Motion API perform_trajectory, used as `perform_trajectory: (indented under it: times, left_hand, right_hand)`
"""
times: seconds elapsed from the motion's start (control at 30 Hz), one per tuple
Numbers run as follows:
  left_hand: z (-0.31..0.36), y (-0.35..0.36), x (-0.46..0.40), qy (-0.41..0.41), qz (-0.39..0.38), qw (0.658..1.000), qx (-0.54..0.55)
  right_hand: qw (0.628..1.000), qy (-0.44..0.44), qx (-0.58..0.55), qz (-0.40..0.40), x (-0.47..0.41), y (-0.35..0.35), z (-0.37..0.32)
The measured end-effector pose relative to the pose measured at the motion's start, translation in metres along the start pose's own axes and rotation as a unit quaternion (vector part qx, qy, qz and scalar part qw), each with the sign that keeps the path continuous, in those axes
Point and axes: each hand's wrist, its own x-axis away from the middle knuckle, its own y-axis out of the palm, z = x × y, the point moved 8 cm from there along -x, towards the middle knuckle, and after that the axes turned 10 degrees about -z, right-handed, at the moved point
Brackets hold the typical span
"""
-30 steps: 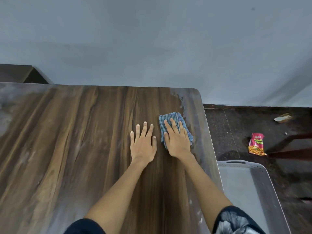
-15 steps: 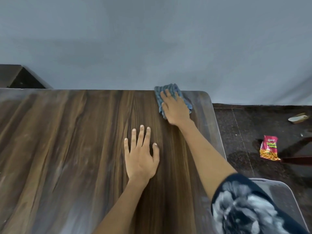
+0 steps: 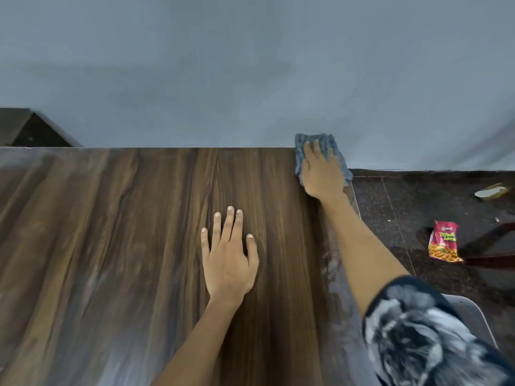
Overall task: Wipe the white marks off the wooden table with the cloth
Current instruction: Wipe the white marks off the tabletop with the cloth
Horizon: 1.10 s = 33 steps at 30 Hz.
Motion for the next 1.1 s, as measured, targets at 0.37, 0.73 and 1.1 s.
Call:
perform_trajectory:
  times: [0.37, 0.73, 1.1]
  left_hand:
    - [-0.002, -0.004, 0.005, -0.008, 0.034, 0.998, 0.044]
    - [0.001, -0.008, 0.007, -0.009, 0.040, 0.998, 0.039]
    - [-0.001, -0.010, 0.011, -0.001, 0.049, 0.997, 0.063]
  right_hand:
    - [0.998, -0.046, -0.042, 0.009, 0.108, 0.030, -0.006]
    - [0.991, -0.126, -0.029, -0.025, 0.033, 0.015, -0.064]
    - [0.999, 0.022, -0.042, -0.015, 0.054, 0.012, 0.030]
